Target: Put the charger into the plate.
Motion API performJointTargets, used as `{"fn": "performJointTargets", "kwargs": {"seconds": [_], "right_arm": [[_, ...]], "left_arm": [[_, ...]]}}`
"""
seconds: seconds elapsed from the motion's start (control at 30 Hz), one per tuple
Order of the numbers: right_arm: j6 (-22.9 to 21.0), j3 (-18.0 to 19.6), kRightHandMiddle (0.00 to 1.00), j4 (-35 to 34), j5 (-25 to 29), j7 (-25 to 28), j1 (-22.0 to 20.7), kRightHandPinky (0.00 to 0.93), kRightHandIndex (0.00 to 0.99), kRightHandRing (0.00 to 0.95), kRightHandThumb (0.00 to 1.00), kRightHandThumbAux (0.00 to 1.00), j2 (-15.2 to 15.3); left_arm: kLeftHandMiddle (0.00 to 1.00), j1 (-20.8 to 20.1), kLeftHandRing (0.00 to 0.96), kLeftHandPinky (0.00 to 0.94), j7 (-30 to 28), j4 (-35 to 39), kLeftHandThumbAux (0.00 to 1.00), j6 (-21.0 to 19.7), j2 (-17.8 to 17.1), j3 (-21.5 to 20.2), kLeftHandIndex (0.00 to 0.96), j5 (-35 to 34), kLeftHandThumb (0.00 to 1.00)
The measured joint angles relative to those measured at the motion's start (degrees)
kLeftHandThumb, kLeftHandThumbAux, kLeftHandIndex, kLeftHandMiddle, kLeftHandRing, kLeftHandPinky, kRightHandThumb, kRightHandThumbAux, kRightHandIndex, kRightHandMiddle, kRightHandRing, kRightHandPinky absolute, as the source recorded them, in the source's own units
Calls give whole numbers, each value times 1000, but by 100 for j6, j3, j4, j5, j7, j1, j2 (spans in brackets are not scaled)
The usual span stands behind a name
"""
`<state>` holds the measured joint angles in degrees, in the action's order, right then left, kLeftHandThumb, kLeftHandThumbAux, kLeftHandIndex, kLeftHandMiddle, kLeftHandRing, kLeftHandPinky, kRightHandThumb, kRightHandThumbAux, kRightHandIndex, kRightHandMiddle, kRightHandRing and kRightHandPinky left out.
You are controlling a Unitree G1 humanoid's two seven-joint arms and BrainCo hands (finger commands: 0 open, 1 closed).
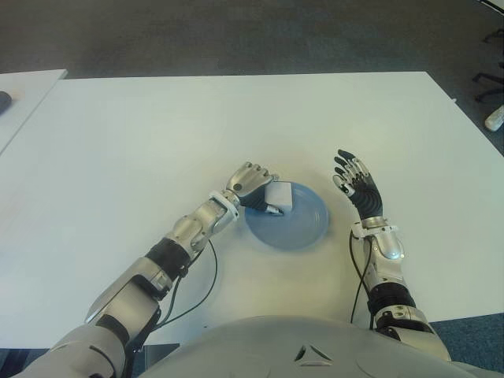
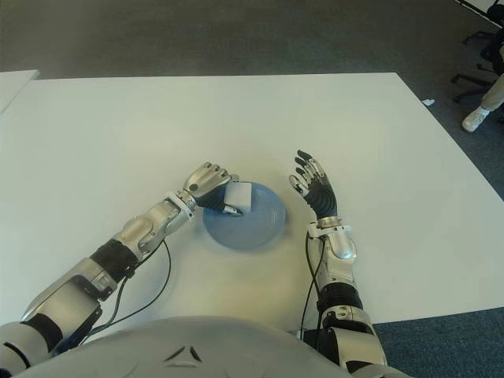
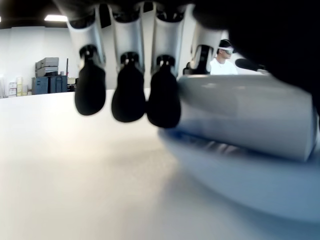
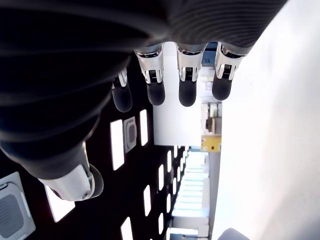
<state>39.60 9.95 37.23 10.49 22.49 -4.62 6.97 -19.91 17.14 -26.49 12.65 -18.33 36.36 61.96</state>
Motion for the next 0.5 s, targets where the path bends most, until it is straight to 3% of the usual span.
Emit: {"fn": "performJointTargets", "kwargs": {"seconds": [0.27,0.37,0.5], "right_arm": [[0,-19,101,-74,0,-3,39,65,121,80,248,666,-18],[0,-29,101,-95,0,-5,56,65,121,80,248,666,-21],[0,-59,101,-140,0,-16,84,65,121,80,248,666,-29]], "left_arm": [[741,-116,729,637,267,-168,687,-33,30,236,448,70,753],[574,-116,709,607,319,-192,664,-50,77,304,439,54,832],[536,-115,713,577,283,-191,656,-40,125,328,448,-30,853]]}}
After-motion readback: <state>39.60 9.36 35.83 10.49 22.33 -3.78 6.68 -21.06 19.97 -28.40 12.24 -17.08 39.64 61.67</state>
